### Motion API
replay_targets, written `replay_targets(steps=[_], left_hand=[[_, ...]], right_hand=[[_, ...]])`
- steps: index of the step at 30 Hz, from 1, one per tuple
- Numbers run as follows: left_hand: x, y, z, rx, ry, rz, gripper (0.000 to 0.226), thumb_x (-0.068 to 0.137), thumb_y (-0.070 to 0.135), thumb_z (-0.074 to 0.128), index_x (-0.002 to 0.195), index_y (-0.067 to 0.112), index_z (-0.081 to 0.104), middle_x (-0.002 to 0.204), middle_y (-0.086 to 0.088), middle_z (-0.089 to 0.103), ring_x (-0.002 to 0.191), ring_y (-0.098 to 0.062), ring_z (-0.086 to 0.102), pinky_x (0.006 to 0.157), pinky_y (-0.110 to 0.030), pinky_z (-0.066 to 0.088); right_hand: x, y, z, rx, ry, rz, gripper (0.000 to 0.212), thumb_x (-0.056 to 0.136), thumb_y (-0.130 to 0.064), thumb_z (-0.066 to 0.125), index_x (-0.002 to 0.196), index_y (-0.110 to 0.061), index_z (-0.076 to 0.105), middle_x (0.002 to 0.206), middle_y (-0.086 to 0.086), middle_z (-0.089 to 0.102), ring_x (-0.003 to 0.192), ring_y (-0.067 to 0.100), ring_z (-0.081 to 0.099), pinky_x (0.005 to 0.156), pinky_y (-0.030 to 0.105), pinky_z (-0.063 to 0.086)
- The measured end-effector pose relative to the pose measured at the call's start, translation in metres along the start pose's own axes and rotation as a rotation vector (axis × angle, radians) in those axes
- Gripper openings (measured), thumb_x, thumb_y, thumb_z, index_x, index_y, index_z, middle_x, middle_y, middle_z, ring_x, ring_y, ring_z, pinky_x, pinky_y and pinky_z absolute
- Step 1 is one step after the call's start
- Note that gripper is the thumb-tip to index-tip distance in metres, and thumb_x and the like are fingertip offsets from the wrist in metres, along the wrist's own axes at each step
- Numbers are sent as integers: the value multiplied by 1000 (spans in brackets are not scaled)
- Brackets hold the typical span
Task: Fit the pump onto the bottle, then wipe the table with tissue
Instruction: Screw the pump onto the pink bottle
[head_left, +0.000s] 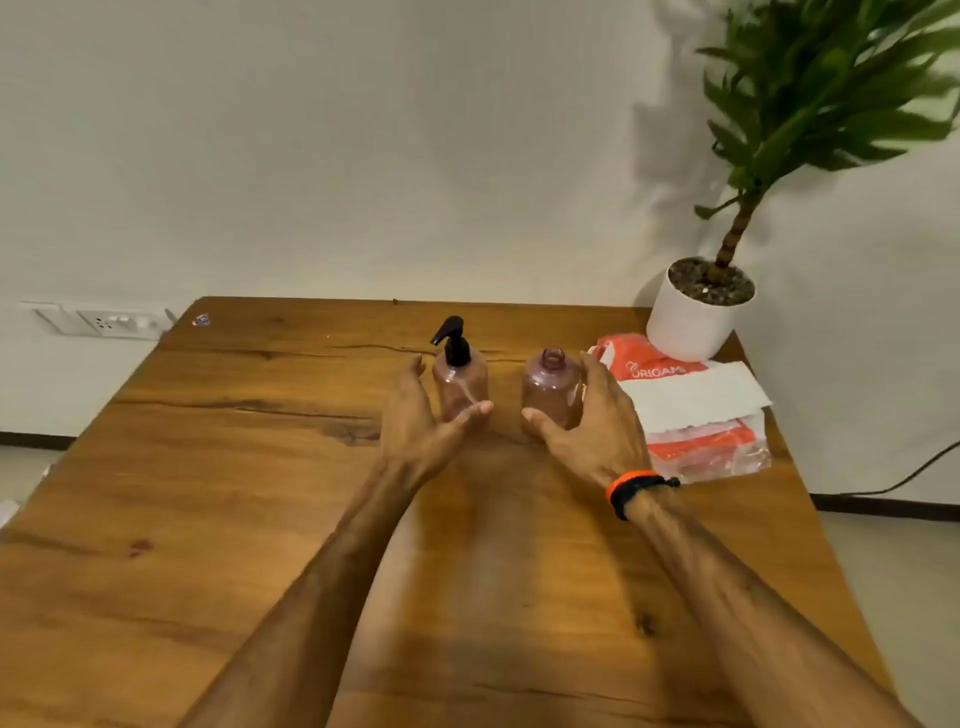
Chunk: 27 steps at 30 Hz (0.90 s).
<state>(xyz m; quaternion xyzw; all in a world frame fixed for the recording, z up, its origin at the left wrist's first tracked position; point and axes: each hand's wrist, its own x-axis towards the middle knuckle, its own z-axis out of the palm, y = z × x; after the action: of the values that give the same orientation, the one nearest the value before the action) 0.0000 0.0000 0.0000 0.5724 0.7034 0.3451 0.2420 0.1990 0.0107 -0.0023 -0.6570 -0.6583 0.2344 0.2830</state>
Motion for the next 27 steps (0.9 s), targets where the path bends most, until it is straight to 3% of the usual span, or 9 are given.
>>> replay_targets(steps=[3, 6, 10, 15, 20, 27], left_hand=[[12, -6, 15, -137, 50, 31, 102, 61, 50, 86, 142, 14, 35, 141, -3, 50, 125, -18, 51, 93, -23, 43], [21, -15, 29, -183, 82, 53, 93, 61, 41, 88, 137, 14, 42, 131, -2, 57, 111, -13, 56, 88, -23, 48], [26, -18, 38, -181, 118, 73, 82, 65, 35, 86, 132, 13, 45, 123, -1, 59, 100, -12, 56, 78, -16, 46], [13, -26, 35, -229, 115, 66, 81, 68, 34, 85, 135, 17, 42, 128, 1, 58, 102, -10, 54, 87, -26, 47], [-19, -42, 15, -201, 142, 54, 81, 67, 38, 84, 134, 17, 44, 128, 0, 59, 100, -10, 54, 83, -26, 47], [-51, -66, -15, -246, 109, 51, 80, 66, 37, 85, 133, 19, 44, 119, 7, 58, 98, -8, 54, 67, -11, 38]], right_hand=[[12, 8, 14, 161, 134, -35, 84, 68, -51, 80, 137, -24, 40, 134, -4, 53, 118, 15, 51, 95, 22, 42], [19, 13, 27, 238, 221, -79, 69, 63, -48, 83, 120, -30, 50, 107, -18, 54, 97, 4, 54, 77, 9, 38], [22, 19, 36, 285, 295, -108, 67, 59, -49, 85, 116, -32, 52, 102, -20, 54, 93, 3, 54, 72, 5, 37], [15, 23, 36, 258, 318, -113, 70, 57, -53, 85, 115, -29, 55, 101, -17, 57, 92, 7, 57, 76, 17, 43], [-17, 23, 29, 237, 323, -88, 73, 56, -54, 85, 118, -28, 55, 97, -18, 54, 93, 6, 54, 78, 20, 42], [-51, 27, 21, 229, 308, -78, 74, 55, -54, 85, 117, -27, 55, 100, -17, 57, 94, 7, 55, 79, 20, 40]])
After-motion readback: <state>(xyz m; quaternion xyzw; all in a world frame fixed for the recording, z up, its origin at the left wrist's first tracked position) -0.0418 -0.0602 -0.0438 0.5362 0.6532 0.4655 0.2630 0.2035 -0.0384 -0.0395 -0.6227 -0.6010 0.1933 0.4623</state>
